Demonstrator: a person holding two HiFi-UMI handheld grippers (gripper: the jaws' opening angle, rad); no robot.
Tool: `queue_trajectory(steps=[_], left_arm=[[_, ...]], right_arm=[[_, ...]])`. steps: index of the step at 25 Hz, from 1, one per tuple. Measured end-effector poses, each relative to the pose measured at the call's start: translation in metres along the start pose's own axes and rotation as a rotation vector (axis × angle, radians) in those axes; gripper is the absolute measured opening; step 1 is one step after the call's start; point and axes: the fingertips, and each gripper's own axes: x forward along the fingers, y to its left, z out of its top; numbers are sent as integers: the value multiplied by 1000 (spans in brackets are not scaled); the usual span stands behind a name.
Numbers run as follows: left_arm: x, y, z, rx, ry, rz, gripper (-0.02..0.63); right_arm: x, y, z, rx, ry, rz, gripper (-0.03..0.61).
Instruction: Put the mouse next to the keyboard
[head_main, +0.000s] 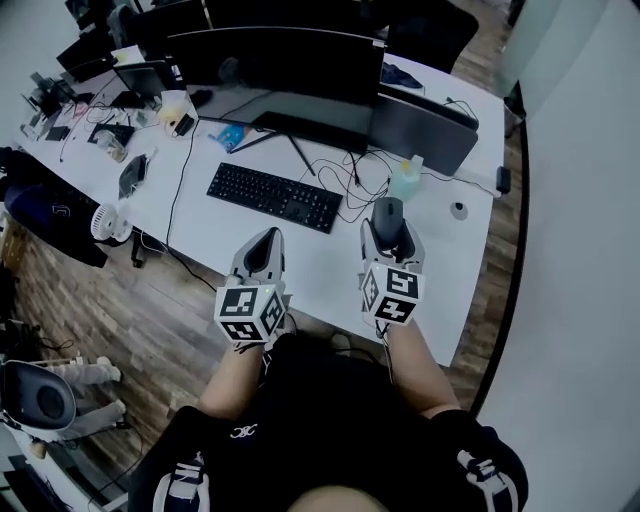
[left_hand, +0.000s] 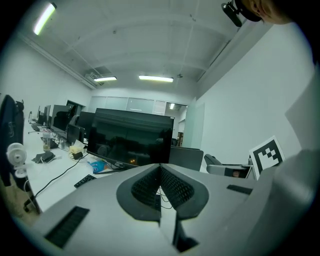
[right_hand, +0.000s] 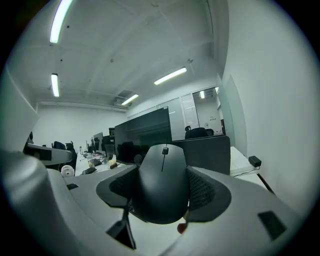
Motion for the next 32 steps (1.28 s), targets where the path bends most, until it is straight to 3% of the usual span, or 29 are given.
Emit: queue_trajectory(steps=[6, 11, 16, 19, 28, 32], left_arm=[[37, 19, 12, 16, -8, -106, 12], [54, 46, 27, 26, -26, -159, 12], [64, 76, 31, 15, -18, -175, 12], [67, 87, 31, 16, -15, -185, 12], [68, 116, 26, 5, -3, -177, 12], [65, 122, 20, 0, 12, -176, 12]], right_arm=[[32, -10, -28, 21, 64, -128, 318], [66, -20, -75, 92, 184, -246, 319], [100, -17, -126, 133, 311, -282, 319], [111, -23, -155, 143, 390, -348, 319], [122, -37, -206, 152, 578, -494, 319], [137, -30, -230, 185, 587, -448, 319]])
